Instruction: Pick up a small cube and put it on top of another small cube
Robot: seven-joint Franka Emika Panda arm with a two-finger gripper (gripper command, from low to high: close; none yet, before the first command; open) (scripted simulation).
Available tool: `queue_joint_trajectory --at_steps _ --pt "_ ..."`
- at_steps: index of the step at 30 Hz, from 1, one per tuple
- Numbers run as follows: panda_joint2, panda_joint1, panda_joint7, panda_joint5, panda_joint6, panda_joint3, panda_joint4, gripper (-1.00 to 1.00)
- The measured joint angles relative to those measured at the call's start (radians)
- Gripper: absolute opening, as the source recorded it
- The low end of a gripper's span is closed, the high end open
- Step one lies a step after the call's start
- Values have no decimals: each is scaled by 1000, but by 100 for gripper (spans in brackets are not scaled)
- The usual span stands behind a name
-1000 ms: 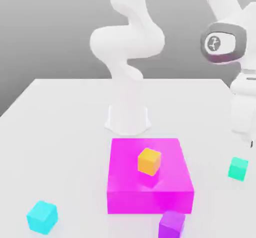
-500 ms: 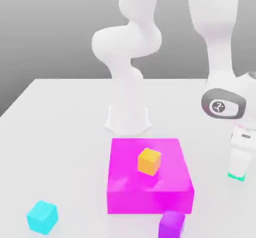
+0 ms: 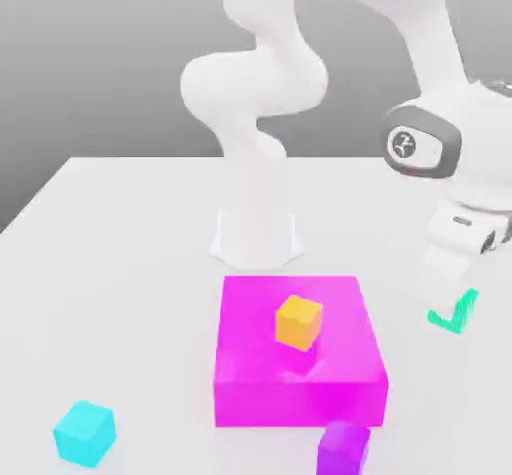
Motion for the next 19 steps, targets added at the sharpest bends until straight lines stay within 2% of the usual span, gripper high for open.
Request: queue_joint_trajectory --at_steps 10,15,16,19 --pt "-357 -132 -78 165 -212 -211 -128 -100" --pt "-243 -152 -81 176 -54 -223 -171 -100" --pt "-211 -155 -81 176 -15 -220 -178 100" --pt "-211 -155 -81 176 -15 -220 -178 100"
